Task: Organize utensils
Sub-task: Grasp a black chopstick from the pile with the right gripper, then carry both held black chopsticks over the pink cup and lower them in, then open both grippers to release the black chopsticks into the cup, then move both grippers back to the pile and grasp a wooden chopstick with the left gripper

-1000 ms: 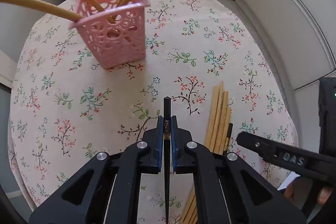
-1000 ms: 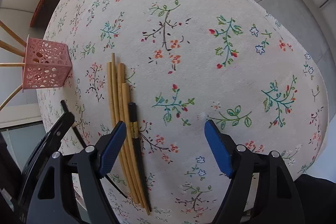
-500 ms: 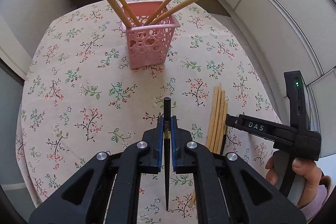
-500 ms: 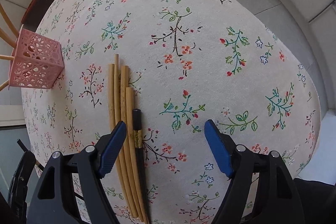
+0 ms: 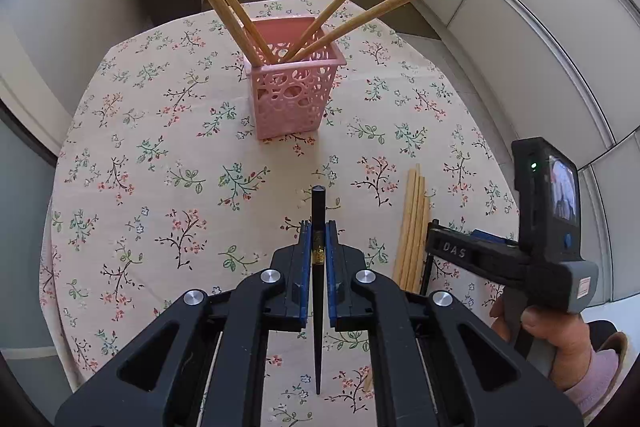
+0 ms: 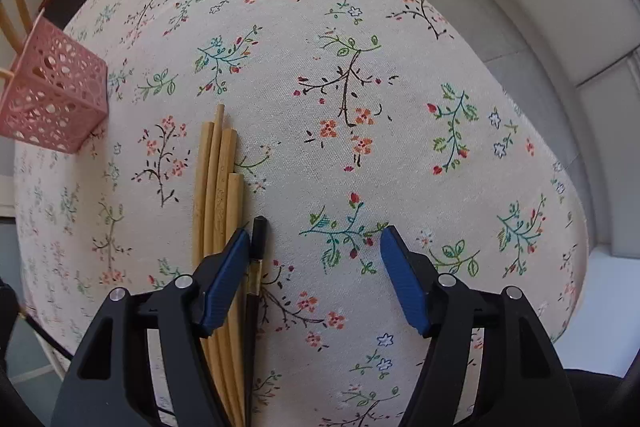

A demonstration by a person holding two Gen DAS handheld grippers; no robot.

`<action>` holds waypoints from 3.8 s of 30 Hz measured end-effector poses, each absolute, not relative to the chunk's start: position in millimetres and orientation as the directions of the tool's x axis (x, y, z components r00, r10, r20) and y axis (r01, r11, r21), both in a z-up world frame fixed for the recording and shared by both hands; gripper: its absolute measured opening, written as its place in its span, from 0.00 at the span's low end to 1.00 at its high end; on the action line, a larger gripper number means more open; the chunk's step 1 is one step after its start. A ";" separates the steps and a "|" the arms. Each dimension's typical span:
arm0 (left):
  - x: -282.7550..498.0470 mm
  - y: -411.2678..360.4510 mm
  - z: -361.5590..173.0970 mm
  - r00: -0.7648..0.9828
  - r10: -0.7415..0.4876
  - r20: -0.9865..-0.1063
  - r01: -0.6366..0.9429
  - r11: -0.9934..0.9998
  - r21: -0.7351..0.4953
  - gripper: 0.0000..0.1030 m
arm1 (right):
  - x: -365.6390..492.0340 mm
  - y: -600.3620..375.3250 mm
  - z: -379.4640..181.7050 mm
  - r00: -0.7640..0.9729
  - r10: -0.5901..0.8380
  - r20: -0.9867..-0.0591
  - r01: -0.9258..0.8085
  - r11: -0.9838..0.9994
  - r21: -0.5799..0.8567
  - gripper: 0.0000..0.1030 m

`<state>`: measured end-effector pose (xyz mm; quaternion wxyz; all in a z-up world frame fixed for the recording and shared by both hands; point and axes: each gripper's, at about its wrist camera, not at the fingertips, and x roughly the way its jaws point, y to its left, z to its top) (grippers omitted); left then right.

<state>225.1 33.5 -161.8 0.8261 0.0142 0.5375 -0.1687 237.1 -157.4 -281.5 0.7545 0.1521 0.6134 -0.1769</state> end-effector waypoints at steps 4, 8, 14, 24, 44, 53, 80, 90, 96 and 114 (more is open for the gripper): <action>216.6 33.0 -148.5 0.395 -0.278 -0.876 0.304 0.939 -0.162 0.06 | 231.9 -156.0 -276.2 0.216 -0.001 -0.976 0.413 0.906 0.091 0.08; 203.4 33.9 -132.3 0.430 -0.286 -0.856 0.313 0.937 -0.156 0.06 | 209.1 -170.3 -247.1 0.358 0.070 -0.931 0.377 0.901 0.213 0.07; 178.2 41.5 -104.2 0.496 -0.326 -0.805 0.305 0.933 -0.190 0.06 | 157.7 -164.6 -170.7 0.578 0.096 -0.811 0.228 0.934 0.273 0.07; 166.1 44.4 -43.0 0.634 -0.336 -0.697 0.285 0.939 -0.193 0.06 | 138.8 -164.0 -57.2 0.773 0.138 -0.619 0.083 0.946 0.314 0.07; 237.0 38.4 39.7 0.807 -0.224 -0.546 0.199 0.974 -0.105 0.06 | 217.6 -153.9 45.5 0.902 0.188 -0.389 -0.025 0.922 0.386 0.07; 297.9 40.6 -14.8 0.759 -0.189 -0.623 0.133 0.982 -0.136 0.06 | 254.2 -133.1 18.9 0.891 0.173 -0.419 -0.028 0.944 0.330 0.07; 259.0 95.8 10.0 0.848 -0.008 -0.531 -0.059 0.992 -0.109 0.49 | 294.0 -83.6 -43.3 0.875 0.139 -0.463 -0.025 0.970 0.244 0.33; 213.5 62.4 33.1 0.886 -0.011 -0.464 -0.004 0.999 -0.032 0.66 | 234.9 -114.5 -30.3 0.899 0.064 -0.434 0.036 0.975 0.218 0.58; 187.6 33.8 26.6 0.880 -0.038 -0.474 0.052 0.999 0.017 0.72 | 198.6 -146.5 -50.1 0.885 0.021 -0.466 0.111 0.961 0.253 0.87; 215.8 -64.3 -93.3 0.705 -0.060 -0.707 0.238 0.959 0.155 0.79 | 164.8 -264.0 -169.5 0.585 -0.034 -0.810 0.432 0.859 0.276 0.93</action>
